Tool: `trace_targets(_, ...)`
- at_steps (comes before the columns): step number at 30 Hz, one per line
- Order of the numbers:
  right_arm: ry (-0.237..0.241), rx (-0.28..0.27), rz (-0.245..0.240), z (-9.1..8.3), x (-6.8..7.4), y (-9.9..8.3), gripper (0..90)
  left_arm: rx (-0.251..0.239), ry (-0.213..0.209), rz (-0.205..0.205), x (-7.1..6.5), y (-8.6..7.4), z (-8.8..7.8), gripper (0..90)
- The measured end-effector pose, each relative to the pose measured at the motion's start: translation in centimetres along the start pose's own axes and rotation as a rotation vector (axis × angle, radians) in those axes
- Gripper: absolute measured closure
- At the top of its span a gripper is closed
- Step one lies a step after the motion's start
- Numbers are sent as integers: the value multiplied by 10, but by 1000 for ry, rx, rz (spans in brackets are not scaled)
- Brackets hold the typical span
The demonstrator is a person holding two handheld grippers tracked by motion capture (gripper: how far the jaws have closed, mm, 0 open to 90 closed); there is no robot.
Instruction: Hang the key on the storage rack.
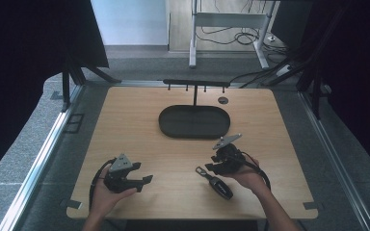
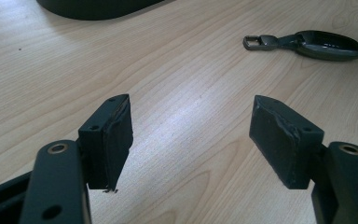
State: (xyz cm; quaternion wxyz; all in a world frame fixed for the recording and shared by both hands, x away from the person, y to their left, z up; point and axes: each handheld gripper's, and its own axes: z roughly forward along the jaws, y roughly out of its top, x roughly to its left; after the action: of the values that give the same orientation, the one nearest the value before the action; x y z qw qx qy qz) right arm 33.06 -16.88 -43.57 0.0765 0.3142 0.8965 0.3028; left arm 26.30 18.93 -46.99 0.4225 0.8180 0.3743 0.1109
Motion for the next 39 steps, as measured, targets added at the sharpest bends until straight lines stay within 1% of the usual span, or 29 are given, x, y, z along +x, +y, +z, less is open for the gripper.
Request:
trace_targets(4, 6, 17, -6, 4, 2, 1, 573, -1, 0, -1, 0, 0, 0, 307)
trace_targets(5, 9, 32, -6, 7, 3, 0, 575, 0, 0, -2, 1, 0, 0, 307)
trace_targets(6, 9, 32, -6, 7, 3, 0, 575, 0, 0, -2, 1, 0, 0, 307)
trace_targets(7, 11, 48, -7, 11, 3, 0, 577, 1, -1, -2, 1, 0, 0, 307)
trace_targets(8, 11, 48, -7, 11, 3, 0, 577, 1, -1, -2, 1, 0, 0, 307)
trace_targets(9, 15, 63, -6, 14, 3, -1, 578, 2, -1, -1, 1, 0, 1, 308)
trace_targets(11, 17, 70, -7, 16, 3, -2, 580, 2, -2, 0, 0, 0, 1, 307)
trace_targets(12, 16, 84, -11, 19, 4, -3, 589, 2, -3, -1, 0, 0, 0, 307)
trace_targets(14, 15, 86, -11, 20, 4, -3, 591, 2, -3, 0, 0, 0, 0, 307)
trace_targets(15, 19, 99, -12, 23, 5, -4, 593, 3, -3, -1, 0, 0, 1, 307)
trace_targets(16, 19, 99, -12, 23, 5, -4, 593, 3, -3, -1, 0, 0, 1, 307)
trace_targets(21, 16, 138, -11, 28, 4, -5, 600, 8, -5, 1, 0, 0, 2, 306)
trace_targets(27, 17, 166, -7, 32, 3, -6, 601, 5, -6, 2, -1, 0, 1, 306)
trace_targets(29, 18, 167, -8, 33, 3, -6, 601, 7, -6, 2, 0, 0, 2, 306)
trace_targets(39, 27, 222, 3, 41, 3, -6, 607, 8, -8, 3, -1, 0, 1, 305)
